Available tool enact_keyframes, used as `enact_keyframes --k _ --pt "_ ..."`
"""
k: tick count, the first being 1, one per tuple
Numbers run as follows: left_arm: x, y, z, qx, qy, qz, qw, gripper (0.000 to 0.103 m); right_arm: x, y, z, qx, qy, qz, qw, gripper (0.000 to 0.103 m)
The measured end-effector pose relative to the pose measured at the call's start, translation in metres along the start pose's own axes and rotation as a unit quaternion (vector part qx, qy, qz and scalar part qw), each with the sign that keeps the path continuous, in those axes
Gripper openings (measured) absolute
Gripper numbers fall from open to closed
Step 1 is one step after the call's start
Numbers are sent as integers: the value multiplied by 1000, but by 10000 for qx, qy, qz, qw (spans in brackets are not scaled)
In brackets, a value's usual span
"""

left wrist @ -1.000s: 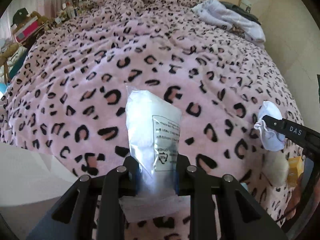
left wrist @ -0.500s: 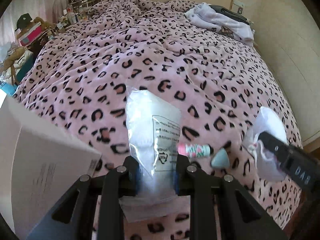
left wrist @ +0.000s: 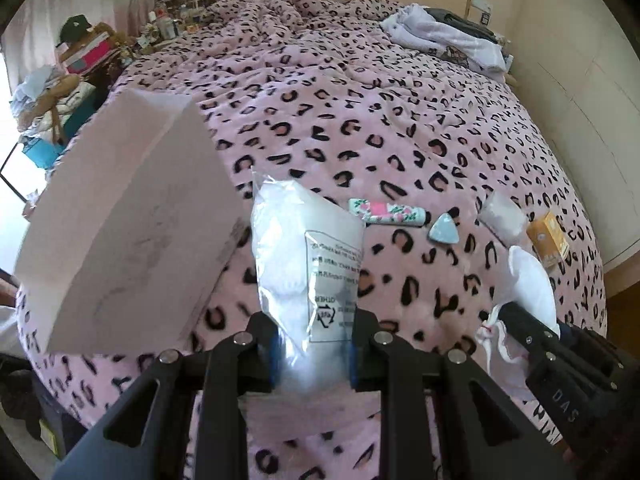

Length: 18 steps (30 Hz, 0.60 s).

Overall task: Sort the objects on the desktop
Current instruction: 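Carry the packet in left tool and cloth in right tool to the white box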

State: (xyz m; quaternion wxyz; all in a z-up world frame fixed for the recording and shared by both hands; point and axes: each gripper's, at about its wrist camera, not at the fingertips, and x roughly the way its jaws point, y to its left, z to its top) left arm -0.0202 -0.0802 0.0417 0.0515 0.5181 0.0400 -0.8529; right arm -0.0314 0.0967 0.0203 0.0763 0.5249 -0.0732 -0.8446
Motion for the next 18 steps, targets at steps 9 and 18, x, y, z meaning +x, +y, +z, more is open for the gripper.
enact_keyframes --k 9,18 --pt "-40 37 -12 -206 -137 110 9996 24 -25 48 -11 -313 -72 191 9993 24" --pt "-70 88 -13 -560 -234 281 9978 24 -49 101 -5 -853 -225 -11 9961 24"
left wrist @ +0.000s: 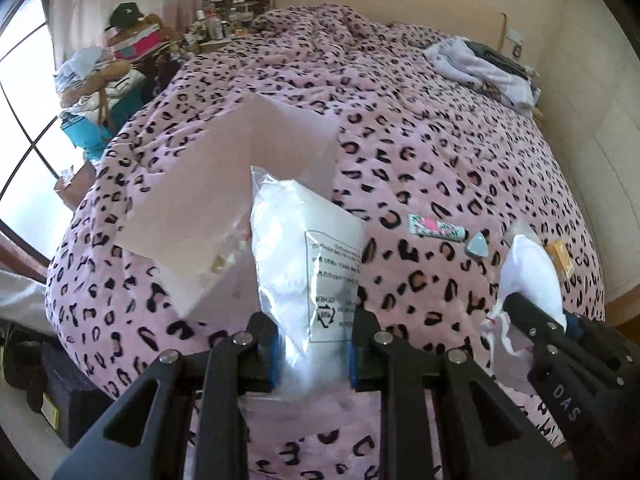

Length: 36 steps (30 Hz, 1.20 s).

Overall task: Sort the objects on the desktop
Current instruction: 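Carry the packet in left tool and cloth in right tool to the white box, then lower the white packet into the box and open left tool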

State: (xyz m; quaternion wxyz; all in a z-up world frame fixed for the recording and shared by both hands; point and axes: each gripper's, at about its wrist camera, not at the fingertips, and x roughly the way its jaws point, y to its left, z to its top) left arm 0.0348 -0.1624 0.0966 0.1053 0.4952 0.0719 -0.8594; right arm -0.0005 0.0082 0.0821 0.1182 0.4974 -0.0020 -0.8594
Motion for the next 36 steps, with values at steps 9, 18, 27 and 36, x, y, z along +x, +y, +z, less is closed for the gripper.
enact_keyframes --k 9,18,27,36 --pt "-28 43 26 -290 -366 -7 9989 24 -17 51 25 -449 -240 54 9987 24" --pt "5 73 50 -404 -169 143 9989 24 -7 81 34 -602 -193 224 9977 24" --pt "45 88 48 -523 66 158 9985 25 15 85 36 -618 -2 213 9979 24" --pt "42 102 63 -567 -44 83 9983 25 21 88 39 -642 39 235 9977 24"
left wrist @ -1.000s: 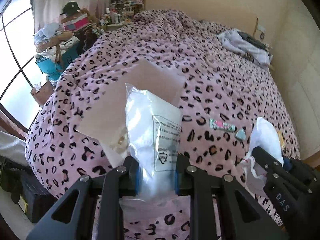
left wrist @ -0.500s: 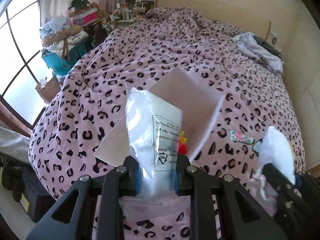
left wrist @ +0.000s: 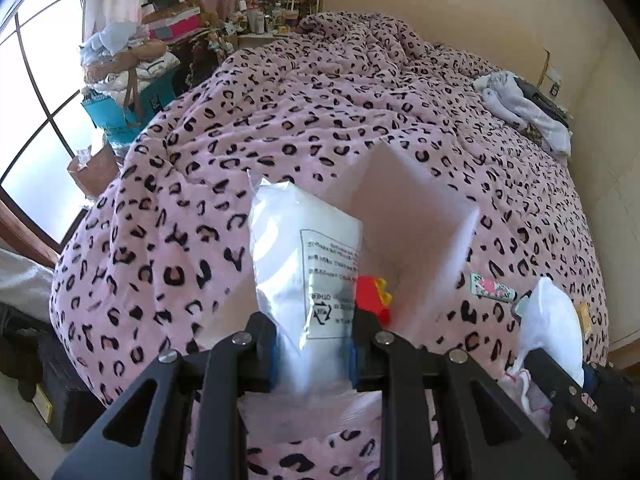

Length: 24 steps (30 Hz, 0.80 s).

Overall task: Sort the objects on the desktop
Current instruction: 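Lower the white packet into the box and open left tool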

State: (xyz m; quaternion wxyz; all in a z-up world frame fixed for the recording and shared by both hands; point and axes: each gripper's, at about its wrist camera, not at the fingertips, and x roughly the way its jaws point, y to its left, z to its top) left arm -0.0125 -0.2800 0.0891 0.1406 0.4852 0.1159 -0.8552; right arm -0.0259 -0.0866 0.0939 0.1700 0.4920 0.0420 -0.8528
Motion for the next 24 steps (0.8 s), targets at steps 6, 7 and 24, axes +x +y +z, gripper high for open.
enact_keyframes --k 6,7,24 --pt "18 -2 5 229 181 -197 9994 25 6 2 2 3 40 42 10000 24" --pt "21 -2 5 252 207 -222 9992 26 7 2 1 0 52 49 10000 24" --pt "-15 7 2 293 -185 -38 9994 66 11 15 4 -98 68 130 9998 24"
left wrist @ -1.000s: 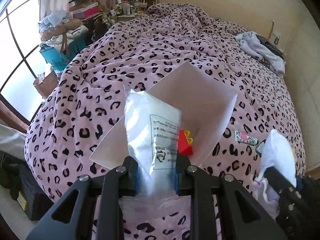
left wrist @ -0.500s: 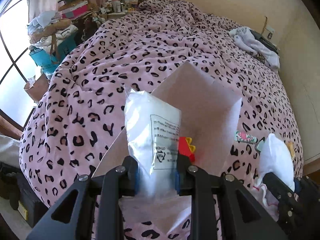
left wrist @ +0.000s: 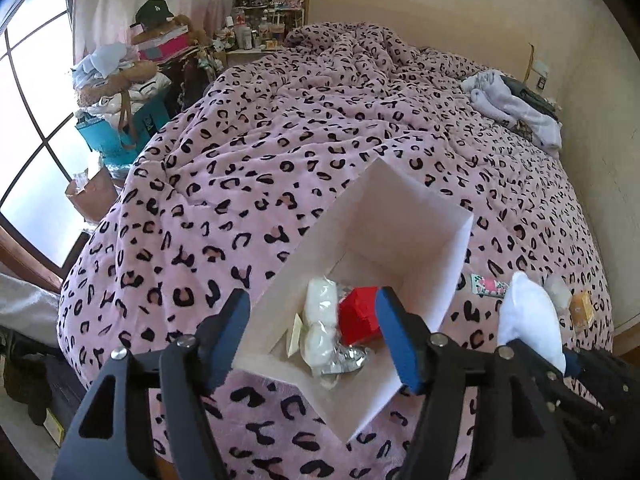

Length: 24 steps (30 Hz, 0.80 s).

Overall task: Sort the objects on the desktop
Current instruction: 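Lower the white packet into the box and open left tool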

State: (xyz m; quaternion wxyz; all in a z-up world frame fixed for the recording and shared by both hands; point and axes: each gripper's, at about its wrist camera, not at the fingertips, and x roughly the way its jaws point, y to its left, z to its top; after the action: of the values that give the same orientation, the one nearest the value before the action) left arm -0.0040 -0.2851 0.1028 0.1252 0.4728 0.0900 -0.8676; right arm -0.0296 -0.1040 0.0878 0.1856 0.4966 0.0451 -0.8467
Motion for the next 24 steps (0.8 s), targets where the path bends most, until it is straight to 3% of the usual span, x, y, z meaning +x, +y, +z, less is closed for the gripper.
enact_keyframes --k 7,16,24 --pt "-6 2 -21 -66 101 -8 9999 66 -7 13 10 -150 -54 54 9999 24" --pt "-11 10 -37 -194 172 -17 9997 66 -21 48 49 -541 -218 328 9978 24" --pt "-9 29 -38 -398 196 17 9990 66 11 75 81 -767 40 542 9956 24"
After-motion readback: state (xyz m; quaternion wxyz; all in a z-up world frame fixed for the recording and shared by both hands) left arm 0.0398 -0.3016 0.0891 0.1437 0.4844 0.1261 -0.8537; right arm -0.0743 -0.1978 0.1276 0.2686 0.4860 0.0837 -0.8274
